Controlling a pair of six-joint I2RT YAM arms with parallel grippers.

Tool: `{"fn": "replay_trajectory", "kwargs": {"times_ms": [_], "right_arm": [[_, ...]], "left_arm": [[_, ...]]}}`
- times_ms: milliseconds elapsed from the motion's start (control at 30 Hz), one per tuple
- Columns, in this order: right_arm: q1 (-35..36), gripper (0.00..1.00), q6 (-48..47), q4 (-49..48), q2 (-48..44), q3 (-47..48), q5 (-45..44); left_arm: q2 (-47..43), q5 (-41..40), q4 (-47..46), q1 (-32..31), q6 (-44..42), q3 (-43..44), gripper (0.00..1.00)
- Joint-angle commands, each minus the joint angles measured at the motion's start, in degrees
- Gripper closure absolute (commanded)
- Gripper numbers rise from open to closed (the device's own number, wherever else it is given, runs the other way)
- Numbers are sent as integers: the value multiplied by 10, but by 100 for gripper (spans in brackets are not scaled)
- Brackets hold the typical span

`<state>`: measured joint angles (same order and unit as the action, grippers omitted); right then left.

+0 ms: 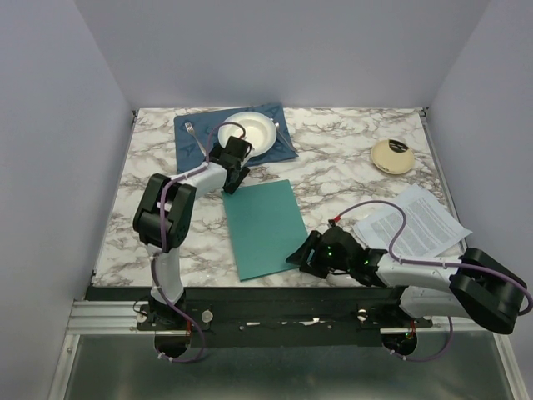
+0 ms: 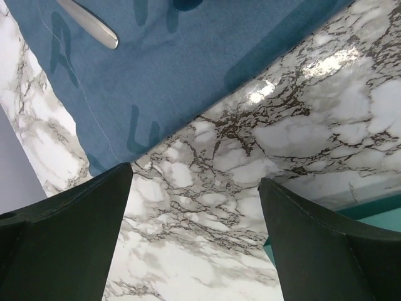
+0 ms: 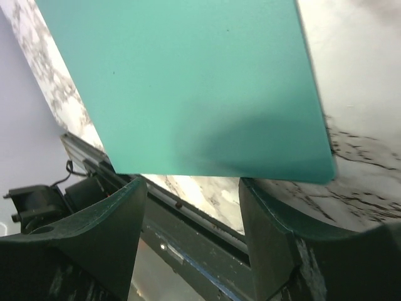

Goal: Put the files into the folder

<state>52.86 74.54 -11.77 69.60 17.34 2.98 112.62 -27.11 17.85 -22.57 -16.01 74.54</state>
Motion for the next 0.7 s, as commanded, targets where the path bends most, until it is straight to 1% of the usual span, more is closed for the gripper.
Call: {"fn": "replay_trajectory", "kwargs": {"times_ms": [0, 167, 300, 467, 567, 667], "right_arm": [[-3, 31, 13, 67, -9, -11, -85], [-30, 31, 10, 68, -3, -13, -96], [-57, 31, -13, 68, -5, -6, -99], [-96, 31, -28, 69, -9, 16, -82], [-96, 34, -29, 82, -10, 33, -52], [-97, 41, -22, 105, -12, 37, -6]], "left_arm": [[-18, 13, 9, 1, -16, -61, 3], [-61, 28, 6, 1, -19, -119, 4], [-106, 43, 16, 1, -20, -169, 4], [-134, 58, 35, 1, -12, -197, 5], [-140, 56, 49, 1, 2, -202, 5], [-147, 59, 55, 1, 11, -211, 5]]}}
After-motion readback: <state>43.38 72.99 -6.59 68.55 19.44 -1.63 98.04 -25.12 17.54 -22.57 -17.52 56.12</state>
